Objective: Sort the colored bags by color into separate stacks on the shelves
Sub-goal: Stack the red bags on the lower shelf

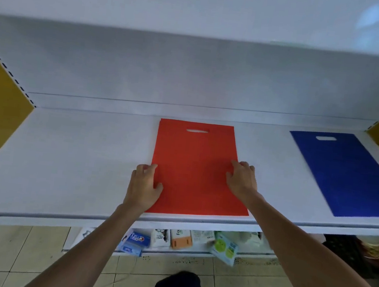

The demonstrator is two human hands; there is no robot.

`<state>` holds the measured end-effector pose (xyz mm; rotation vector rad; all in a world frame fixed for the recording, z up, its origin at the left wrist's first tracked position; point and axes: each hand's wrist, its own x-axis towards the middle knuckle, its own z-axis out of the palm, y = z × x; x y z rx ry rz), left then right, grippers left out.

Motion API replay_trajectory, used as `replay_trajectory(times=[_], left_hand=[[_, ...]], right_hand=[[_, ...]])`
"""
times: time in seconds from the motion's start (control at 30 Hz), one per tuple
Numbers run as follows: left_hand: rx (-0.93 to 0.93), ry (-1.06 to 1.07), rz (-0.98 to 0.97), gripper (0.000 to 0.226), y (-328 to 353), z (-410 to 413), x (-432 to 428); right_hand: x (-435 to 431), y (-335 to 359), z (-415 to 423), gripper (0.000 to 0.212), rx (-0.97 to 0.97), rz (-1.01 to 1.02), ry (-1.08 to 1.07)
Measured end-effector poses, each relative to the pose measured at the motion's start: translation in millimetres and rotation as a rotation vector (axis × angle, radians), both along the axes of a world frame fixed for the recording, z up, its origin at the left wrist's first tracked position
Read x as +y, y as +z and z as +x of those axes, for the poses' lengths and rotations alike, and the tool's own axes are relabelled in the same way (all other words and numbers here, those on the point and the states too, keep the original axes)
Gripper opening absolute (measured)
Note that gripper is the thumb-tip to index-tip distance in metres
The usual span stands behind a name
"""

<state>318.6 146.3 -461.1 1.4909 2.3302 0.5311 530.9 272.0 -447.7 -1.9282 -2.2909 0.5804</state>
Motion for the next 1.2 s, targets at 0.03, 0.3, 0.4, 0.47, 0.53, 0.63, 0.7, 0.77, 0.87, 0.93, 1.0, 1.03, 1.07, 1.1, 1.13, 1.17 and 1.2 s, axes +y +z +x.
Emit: replay_trajectory(times=[0.03, 0.3, 0.4, 0.47, 0.53, 0.63, 0.7, 0.77, 0.87, 0.93, 1.0, 1.03, 1.07, 1.1, 1.13, 1.17, 1.2], left_hand=[[0.004, 0.003, -0.014, 0.054, 1.5, 0.2, -0.3], [-0.014, -0.093, -0.031, 0.043, 53.5, 16.1, -39.8], [0.010, -0.154, 0.062, 0.036, 93.0, 30.1, -67.8], [0.025, -0.177, 0.134, 0.033, 123.0, 41.1, -89.7], [0.035, -0.221, 0.199, 0.030, 153.3, 51.9, -109.4], [0.056, -0.263, 0.299, 0.027, 199.9, 66.8, -128.5], [0.061, -0.276, 0.382, 0.026, 231.3, 75.0, -137.0], [0.077, -0.303, 0.460, 0.026, 262.5, 78.9, -142.7], [0.113, -0.334, 0.533, 0.026, 307.5, 78.7, -143.5], [0.121, -0.333, 0.586, 0.027, 333.7, 76.9, -143.2], [0.106, -0.336, 0.649, 0.026, 355.1, 70.3, -144.2], [0.093, -0.328, 0.677, 0.025, 364.6, 63.7, -145.0], [0.085, -0.314, 0.700, 0.024, 373.3, 54.6, -145.8], [0.085, -0.300, 0.723, 0.023, 381.4, 43.4, -146.9], [0.090, -0.285, 0.747, 0.022, 388.5, 29.6, -147.6], [0.096, -0.267, 0.769, 0.021, 395.6, 14.6, -148.8], [0.101, -0.245, 0.783, 0.021, 402.1, -1.8, -150.0]], right_hand=[[-0.7, 1.4, 2.3, 0.044, 0.015, 0.012, -0.001], [-55.9, 57.4, 19.5, 0.043, 0.174, 0.152, 0.021], [-92.2, 101.6, 31.6, 0.042, 0.266, 0.274, 0.021], [-120.6, 133.6, 41.0, 0.039, 0.299, 0.323, 0.026], [-148.6, 167.5, 52.8, 0.036, 0.321, 0.377, 0.019], [-180.6, 222.2, 71.8, 0.034, 0.354, 0.487, -0.009], [-195.6, 259.8, 81.8, 0.032, 0.384, 0.557, -0.023], [-205.6, 294.1, 86.3, 0.031, 0.417, 0.615, -0.028], [-214.7, 336.1, 84.4, 0.030, 0.475, 0.714, -0.025], [-217.0, 358.5, 78.9, 0.030, 0.498, 0.785, -0.009], [-216.1, 379.2, 69.0, 0.030, 0.492, 0.824, 0.023], [-214.0, 388.4, 61.6, 0.031, 0.487, 0.832, 0.042], [-210.7, 397.0, 52.4, 0.030, 0.485, 0.839, 0.061], [-206.6, 404.2, 41.0, 0.030, 0.490, 0.849, 0.079], [-202.1, 409.8, 27.4, 0.029, 0.503, 0.859, 0.095], [-197.7, 414.4, 11.5, 0.028, 0.522, 0.865, 0.111], [-193.8, 417.2, -6.1, 0.027, 0.543, 0.871, 0.126]])
